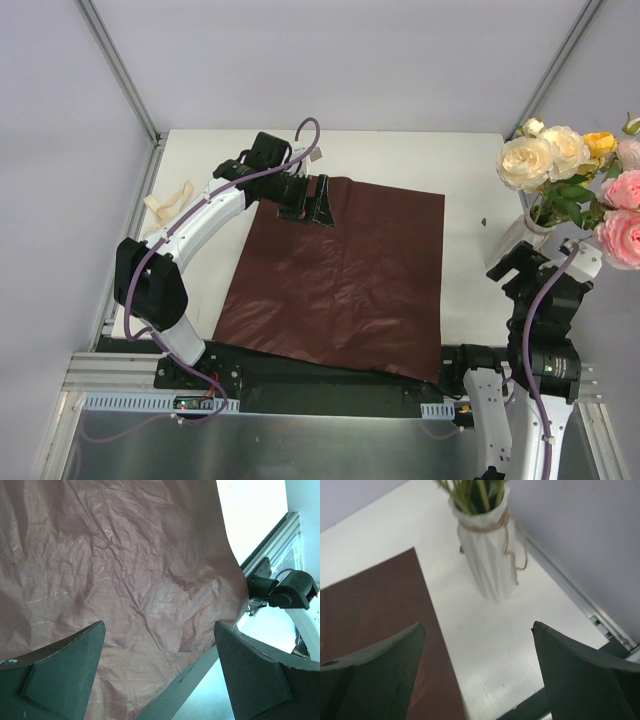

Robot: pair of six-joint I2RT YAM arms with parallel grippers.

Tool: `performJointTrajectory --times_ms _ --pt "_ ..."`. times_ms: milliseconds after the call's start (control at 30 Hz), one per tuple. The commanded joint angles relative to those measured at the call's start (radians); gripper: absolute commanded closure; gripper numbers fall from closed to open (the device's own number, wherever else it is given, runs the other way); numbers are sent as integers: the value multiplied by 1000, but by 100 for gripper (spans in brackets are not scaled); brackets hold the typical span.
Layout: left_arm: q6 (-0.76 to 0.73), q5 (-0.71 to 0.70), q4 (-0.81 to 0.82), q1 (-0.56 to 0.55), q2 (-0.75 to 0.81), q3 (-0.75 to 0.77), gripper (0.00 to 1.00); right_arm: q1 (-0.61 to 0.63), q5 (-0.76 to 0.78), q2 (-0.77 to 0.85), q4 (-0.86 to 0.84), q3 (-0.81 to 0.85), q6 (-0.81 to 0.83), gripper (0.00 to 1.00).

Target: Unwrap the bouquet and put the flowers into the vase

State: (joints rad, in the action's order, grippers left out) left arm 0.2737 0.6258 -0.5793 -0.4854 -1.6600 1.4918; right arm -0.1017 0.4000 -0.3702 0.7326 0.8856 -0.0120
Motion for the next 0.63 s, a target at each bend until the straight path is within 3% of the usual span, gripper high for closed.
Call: performJointTrajectory --times_ms 0,100,133,200,300,467,600 --pt "-1 14 26 -13 16 -8 11 -6 -203 14 129 -14 -55 7" --pt "-4 11 26 -15 8 -7 10 -6 -416 -5 160 -19 -60 2" --pt "-4 8 26 -15 6 -8 10 -6 -575 -12 159 -25 -60 0" --pt "-5 2 27 -16 3 -8 10 -6 -750 -39 160 -33 -60 0" --pt "-8 -14 36 -18 6 -16 10 -6 -881 -44 130 -59 -78 3" --pt "-22 -32 55 -28 19 -27 10 -6 -980 89 -16 -109 -140 3" --pt "-42 -47 75 -48 63 -41 10 19 -943 117 -9 -67 -122 3"
